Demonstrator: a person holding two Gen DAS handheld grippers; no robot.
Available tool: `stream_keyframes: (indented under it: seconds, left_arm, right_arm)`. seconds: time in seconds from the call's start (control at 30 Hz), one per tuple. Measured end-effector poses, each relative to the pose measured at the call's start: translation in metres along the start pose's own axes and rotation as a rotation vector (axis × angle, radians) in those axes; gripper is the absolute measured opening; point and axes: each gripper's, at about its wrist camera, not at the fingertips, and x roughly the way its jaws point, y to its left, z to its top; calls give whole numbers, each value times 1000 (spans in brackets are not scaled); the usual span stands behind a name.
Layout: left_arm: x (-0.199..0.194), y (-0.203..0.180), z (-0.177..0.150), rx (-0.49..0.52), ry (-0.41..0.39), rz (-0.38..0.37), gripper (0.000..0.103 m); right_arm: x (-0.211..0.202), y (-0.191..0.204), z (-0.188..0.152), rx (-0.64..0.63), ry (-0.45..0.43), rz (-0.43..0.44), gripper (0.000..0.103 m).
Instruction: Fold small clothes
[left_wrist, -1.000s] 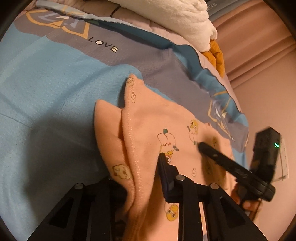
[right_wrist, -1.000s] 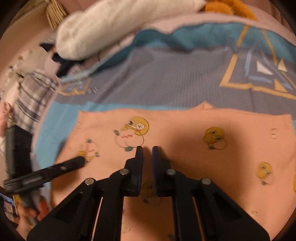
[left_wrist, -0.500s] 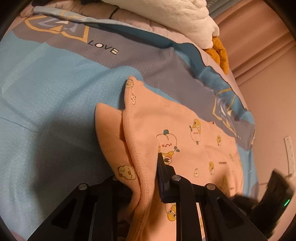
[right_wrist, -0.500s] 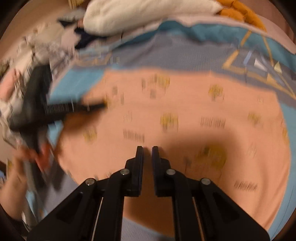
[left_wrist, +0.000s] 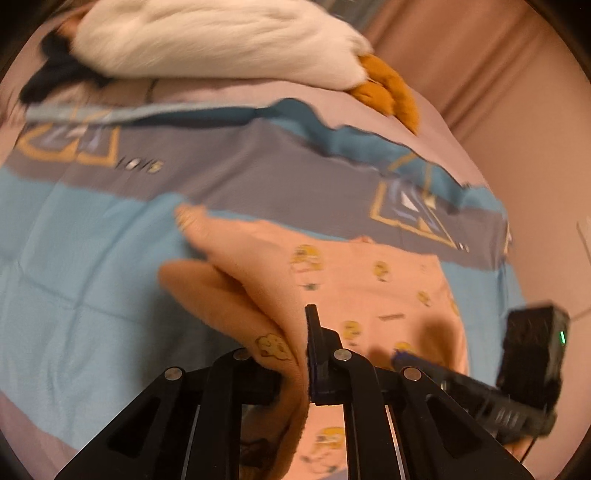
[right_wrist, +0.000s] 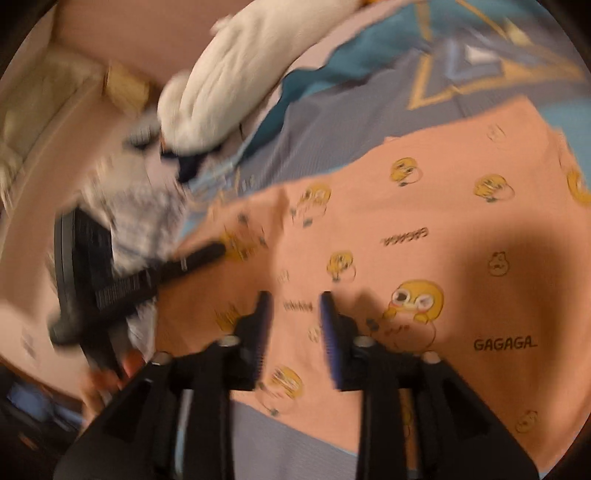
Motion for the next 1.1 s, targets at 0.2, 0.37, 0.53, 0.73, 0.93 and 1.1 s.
stream_keyframes:
  seconds: [0.2,0.37,0.53,0.73,0.93,1.1]
  left_arm:
    - [31,-68,-5,144,82,12,10]
    - [68,-109,-27,275,194,-16,23]
    - [63,-117,-29,301,238,-175,37]
    - [31,-101,-26,271,127,-158,38]
    - [18,-47,-44,159,114,-117,38]
    - [11,-9,-56,46,110,-136,38]
  right_arm:
    - [-14,-43,9,282,-77,179,69]
    - [-24,-66,8,433,-103,260,73]
    - [-31,-67,8,421,-84,244,73]
    - [-32,-69,12,393,-54,189,75]
    - [-18,-49,14,232,12,14,68]
    - [-5,-38,11,119,-26,-101,38]
